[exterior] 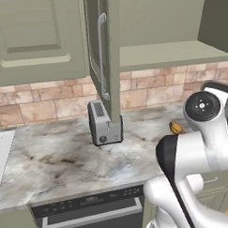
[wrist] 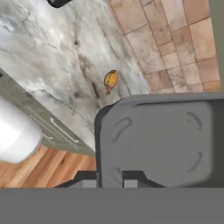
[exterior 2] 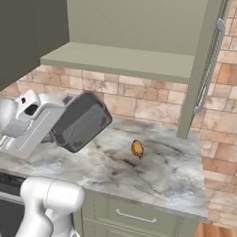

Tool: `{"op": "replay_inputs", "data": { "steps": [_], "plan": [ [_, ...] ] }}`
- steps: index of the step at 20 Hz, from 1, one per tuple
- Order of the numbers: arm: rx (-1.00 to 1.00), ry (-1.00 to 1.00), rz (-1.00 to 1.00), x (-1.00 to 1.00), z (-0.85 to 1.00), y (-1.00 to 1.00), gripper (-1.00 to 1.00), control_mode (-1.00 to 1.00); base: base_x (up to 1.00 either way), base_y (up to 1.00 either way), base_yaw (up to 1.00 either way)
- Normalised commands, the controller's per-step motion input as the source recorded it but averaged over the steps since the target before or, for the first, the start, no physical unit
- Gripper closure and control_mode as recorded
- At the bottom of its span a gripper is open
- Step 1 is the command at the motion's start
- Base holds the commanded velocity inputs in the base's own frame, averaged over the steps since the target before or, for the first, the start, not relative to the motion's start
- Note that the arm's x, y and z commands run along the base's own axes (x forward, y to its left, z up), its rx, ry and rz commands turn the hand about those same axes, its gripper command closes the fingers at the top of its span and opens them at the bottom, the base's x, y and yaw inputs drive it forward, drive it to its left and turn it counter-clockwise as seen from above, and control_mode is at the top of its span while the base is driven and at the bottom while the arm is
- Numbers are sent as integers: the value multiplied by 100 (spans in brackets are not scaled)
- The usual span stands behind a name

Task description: Retrieve the tupperware from the cabinet, then place the raw meat into the tupperware to avoid contamination.

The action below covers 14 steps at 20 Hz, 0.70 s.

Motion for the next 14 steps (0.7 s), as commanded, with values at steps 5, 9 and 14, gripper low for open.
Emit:
{"op": "replay_inputs", "data": {
  "steps": [5,9,14],
  "plan": [
    [0,5,1,66,-42,-2,100,-100,0,0,0],
    [0,9,1,57,-58,0,100,-100,0,0,0],
    [0,7,9,47,-53,18,100,-100,0,0,0]
  ]
}}
